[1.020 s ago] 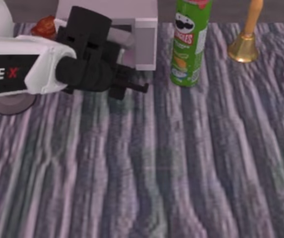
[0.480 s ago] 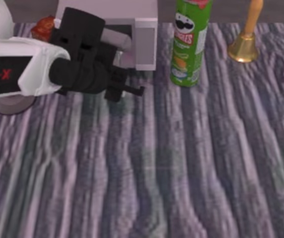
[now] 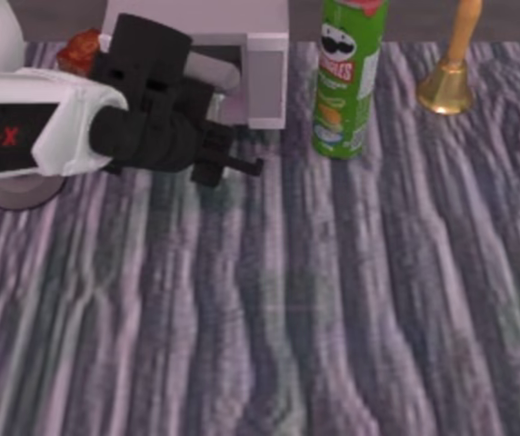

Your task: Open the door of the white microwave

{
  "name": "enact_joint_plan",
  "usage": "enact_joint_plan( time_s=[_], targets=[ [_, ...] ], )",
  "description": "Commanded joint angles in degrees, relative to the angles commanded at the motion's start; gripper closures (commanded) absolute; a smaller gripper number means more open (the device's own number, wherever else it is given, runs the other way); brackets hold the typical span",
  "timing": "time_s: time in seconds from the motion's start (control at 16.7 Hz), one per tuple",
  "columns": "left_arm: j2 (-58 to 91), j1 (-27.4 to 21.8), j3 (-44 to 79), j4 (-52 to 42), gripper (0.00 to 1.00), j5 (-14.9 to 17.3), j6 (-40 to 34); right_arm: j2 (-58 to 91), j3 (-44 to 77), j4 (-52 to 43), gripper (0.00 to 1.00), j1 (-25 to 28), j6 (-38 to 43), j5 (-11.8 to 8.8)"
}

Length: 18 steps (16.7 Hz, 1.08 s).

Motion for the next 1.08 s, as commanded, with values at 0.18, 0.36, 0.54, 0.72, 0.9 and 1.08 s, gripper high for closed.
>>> enact_joint_plan(
  time_s=[0.18,0.36,0.54,0.72,0.9,1.08],
  targets=[
    [0.00,0.00,0.00,0.00,1.00,0.00,0.00,0.00,0.00,0.00,0.00,0.00,0.00,0.00],
    [0.00,0.00,0.00,0.00,1.00,0.00,0.00,0.00,0.00,0.00,0.00,0.00,0.00,0.00],
    [0.00,0.00,0.00,0.00,1.00,0.00,0.00,0.00,0.00,0.00,0.00,0.00,0.00,0.00],
    [0.00,0.00,0.00,0.00,1.00,0.00,0.00,0.00,0.00,0.00,0.00,0.00,0.00,0.00],
    [-0.09,-0.17,-0.29,-0.11,1.00,0.86,0.28,0.00,0.00,0.00,0.00,0.00,0.00,0.00],
    [-0.95,0.70,-1.07,0.12,1.00,2.07,2.03,0.00,0.00,0.00,0.00,0.00,0.00,0.00]
  ],
)
